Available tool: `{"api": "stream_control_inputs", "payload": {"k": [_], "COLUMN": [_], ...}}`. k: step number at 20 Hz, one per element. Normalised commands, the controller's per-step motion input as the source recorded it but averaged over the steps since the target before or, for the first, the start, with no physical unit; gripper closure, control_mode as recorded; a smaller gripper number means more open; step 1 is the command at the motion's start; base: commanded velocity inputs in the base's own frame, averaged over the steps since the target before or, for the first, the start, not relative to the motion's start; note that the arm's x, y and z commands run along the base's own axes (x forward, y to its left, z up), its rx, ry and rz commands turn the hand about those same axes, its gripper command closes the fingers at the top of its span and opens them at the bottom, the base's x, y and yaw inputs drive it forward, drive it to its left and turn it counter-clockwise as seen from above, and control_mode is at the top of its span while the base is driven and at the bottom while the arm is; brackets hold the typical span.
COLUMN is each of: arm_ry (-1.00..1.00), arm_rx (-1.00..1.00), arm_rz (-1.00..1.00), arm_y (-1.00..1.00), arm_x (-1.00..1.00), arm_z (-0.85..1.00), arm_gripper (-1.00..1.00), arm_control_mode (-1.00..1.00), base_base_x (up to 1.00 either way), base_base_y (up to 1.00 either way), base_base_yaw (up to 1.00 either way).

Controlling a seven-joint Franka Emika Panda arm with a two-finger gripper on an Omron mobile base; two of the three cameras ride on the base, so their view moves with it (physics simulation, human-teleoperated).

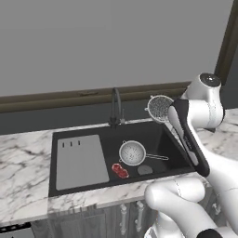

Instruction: Pick the strainer and strainer and place them in the sink. Then turn on the water.

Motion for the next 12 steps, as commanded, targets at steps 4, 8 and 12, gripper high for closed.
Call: {"api": "stream_control_inputs", "payload": {"k": [4, 8, 12], "arm_ry": [0.03, 0.00, 0.00], "arm_rx": [0.00, 0.00, 0.00], "arm_rz": [0.03, 0.07, 0.06], "arm_y": [0.00, 0.00, 0.01], "arm_x": [0.23, 0.16, 0.03], "arm_z": [-0.46, -0.39, -0.42], "arm_gripper": [1.00, 1.00, 1.00], "arm_control_mode": [-1.00, -1.00, -1.00], "base_base_x": [0.00, 0.00, 0.00], "base_base_y": [0.00, 0.00, 0.00], "base_base_yaw": [0.00, 0.00, 0.00]}}
